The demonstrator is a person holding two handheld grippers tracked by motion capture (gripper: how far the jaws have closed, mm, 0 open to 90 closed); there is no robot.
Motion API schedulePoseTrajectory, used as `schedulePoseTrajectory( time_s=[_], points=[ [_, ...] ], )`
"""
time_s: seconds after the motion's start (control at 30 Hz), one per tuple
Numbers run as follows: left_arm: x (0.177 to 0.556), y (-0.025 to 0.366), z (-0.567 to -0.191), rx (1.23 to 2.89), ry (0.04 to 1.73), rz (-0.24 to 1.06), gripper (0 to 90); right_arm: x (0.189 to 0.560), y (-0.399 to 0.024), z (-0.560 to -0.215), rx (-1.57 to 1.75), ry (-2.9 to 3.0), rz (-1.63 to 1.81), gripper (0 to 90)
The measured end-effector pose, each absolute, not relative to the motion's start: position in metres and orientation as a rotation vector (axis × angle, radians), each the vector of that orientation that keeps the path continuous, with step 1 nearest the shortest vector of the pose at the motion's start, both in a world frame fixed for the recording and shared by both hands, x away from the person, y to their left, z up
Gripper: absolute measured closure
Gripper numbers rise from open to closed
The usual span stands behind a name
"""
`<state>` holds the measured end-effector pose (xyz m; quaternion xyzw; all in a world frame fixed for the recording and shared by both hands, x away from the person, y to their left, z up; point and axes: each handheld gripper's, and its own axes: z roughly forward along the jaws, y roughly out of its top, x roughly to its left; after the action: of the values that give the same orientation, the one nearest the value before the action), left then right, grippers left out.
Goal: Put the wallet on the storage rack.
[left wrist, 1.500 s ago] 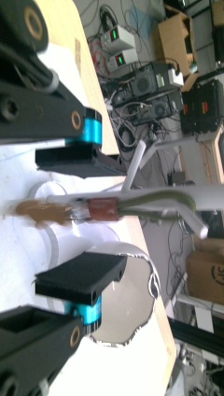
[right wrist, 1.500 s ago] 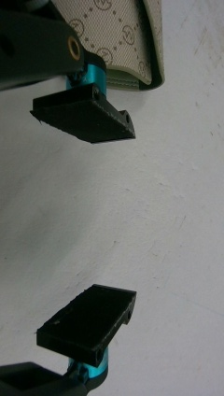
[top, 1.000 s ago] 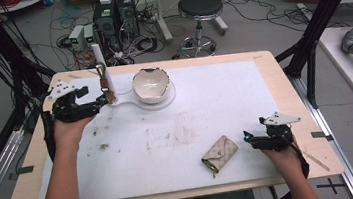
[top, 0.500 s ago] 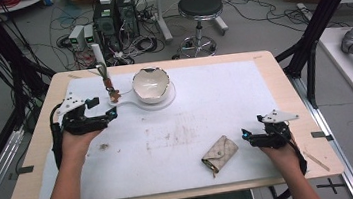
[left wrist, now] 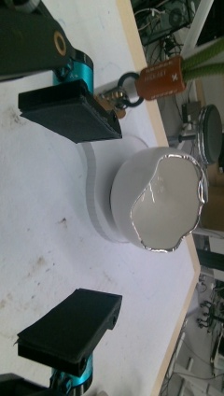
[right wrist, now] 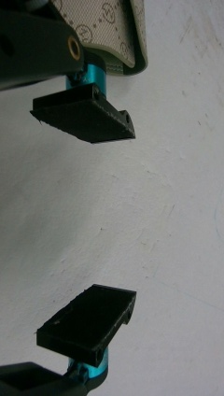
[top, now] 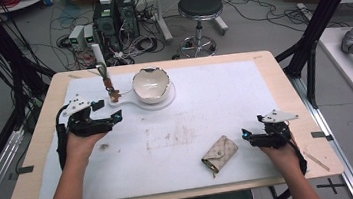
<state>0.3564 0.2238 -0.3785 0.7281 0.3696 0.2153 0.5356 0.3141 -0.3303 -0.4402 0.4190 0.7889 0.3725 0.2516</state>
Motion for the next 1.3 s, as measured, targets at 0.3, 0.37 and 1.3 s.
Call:
schedulePoseTrajectory(
  time_s=[0.3,0.37,1.3],
  points=[
    [0.345,0.193,-0.380,1.798,0.842,0.471,17.6,0.317,-0.330,-0.439,1.142,2.142,1.013,19.9],
    [0.343,0.183,-0.381,1.810,0.827,0.449,17.6,0.317,-0.330,-0.439,1.143,2.139,1.013,19.9],
    [0.312,0.041,-0.401,2.012,0.575,0.193,17.6,0.317,-0.331,-0.439,1.145,2.130,1.009,19.9]
  ],
)
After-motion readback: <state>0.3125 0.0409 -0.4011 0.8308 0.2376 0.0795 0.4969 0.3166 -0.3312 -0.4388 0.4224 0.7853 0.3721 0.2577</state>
